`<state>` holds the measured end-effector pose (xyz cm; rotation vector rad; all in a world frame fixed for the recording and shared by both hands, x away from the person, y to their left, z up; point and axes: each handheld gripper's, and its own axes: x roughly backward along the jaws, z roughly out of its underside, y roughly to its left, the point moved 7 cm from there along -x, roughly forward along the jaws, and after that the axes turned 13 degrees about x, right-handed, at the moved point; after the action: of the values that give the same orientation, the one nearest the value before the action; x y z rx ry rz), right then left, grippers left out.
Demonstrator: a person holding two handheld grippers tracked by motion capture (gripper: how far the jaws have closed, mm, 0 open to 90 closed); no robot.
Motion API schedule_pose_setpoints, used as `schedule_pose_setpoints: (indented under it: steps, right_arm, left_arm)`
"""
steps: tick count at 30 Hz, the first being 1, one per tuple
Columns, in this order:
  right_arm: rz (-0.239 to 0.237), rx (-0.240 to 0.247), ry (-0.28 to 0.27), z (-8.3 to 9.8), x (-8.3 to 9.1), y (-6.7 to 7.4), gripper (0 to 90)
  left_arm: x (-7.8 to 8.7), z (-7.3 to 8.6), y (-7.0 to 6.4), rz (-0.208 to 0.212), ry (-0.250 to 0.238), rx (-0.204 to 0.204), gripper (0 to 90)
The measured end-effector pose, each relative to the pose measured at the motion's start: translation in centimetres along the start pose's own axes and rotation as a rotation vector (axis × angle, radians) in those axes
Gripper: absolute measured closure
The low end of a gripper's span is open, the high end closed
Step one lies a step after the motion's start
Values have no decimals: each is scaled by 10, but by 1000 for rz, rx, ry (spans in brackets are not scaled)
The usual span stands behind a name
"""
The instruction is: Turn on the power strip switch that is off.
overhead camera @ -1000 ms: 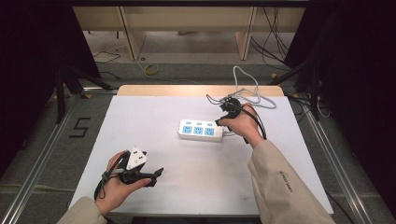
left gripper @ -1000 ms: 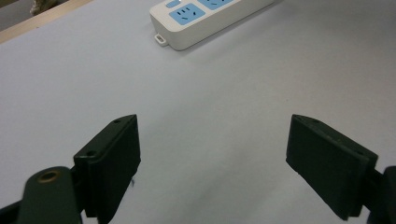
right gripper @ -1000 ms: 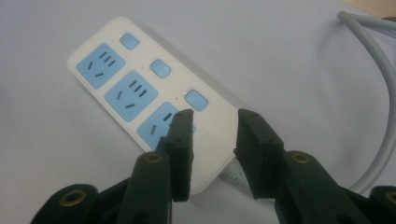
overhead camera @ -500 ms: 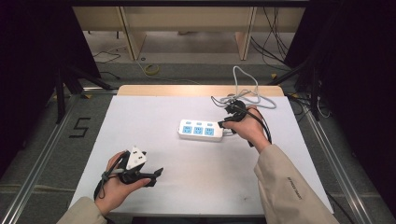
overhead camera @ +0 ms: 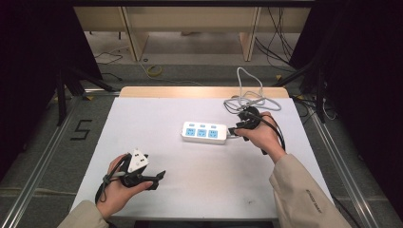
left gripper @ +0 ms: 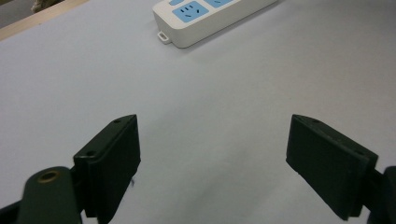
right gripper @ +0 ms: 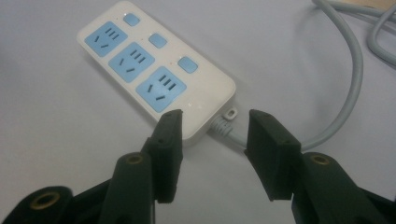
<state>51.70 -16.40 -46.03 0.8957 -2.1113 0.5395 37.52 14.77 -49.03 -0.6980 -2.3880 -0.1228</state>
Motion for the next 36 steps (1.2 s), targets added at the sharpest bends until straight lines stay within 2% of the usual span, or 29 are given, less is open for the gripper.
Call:
schedule_pose_setpoints:
  steps: [21,36]
  right_arm:
    - [13,-13,-117,28,34,3,409]
    - [8,-26,-161,52,47,11,343]
  left_arm:
    - [0,-1,3,-11,-5,15,174]
    - [1,-1,7,-20,-10,34,171]
